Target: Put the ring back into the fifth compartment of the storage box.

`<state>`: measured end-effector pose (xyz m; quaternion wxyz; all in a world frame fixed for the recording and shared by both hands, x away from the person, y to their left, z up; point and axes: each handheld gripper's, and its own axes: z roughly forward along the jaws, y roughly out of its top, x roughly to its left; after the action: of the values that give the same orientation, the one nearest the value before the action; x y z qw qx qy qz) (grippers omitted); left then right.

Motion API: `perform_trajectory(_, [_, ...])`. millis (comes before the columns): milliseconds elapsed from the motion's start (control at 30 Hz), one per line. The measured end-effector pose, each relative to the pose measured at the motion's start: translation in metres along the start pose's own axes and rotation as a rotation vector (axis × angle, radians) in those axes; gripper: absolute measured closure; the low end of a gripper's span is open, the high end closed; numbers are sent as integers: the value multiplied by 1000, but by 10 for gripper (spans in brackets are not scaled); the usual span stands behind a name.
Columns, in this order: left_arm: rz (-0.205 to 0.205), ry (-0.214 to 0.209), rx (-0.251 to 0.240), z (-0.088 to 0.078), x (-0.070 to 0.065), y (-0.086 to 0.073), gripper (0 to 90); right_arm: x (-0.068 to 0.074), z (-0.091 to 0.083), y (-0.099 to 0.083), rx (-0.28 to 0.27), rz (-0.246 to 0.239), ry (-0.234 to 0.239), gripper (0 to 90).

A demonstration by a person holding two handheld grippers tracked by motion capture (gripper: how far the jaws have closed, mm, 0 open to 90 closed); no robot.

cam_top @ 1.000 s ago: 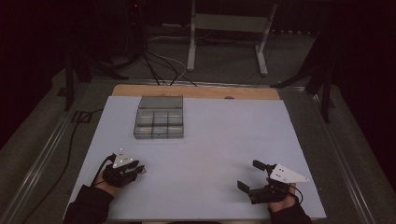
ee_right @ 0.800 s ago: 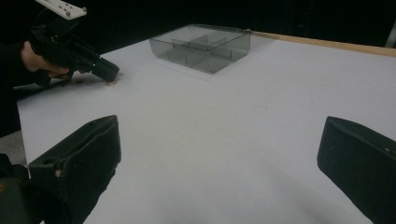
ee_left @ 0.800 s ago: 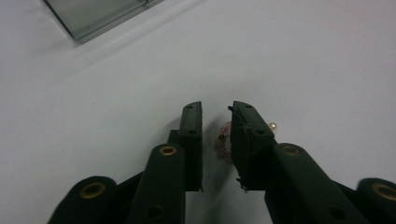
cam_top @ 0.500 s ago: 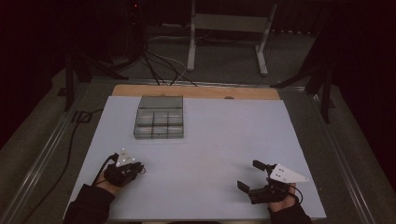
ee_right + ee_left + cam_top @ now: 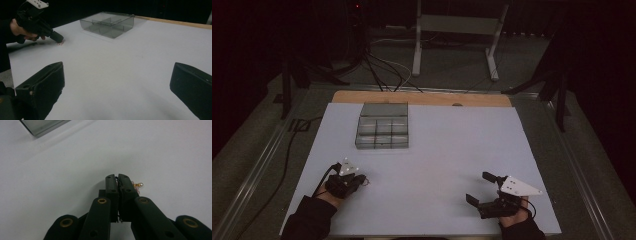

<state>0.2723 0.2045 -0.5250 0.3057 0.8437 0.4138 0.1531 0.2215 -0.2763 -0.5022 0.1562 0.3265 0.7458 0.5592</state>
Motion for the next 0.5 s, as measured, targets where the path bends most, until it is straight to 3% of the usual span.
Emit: perform_trajectory(500, [-13, 3, -20, -1, 0, -1, 900, 0, -1, 0, -3, -2, -1, 0])
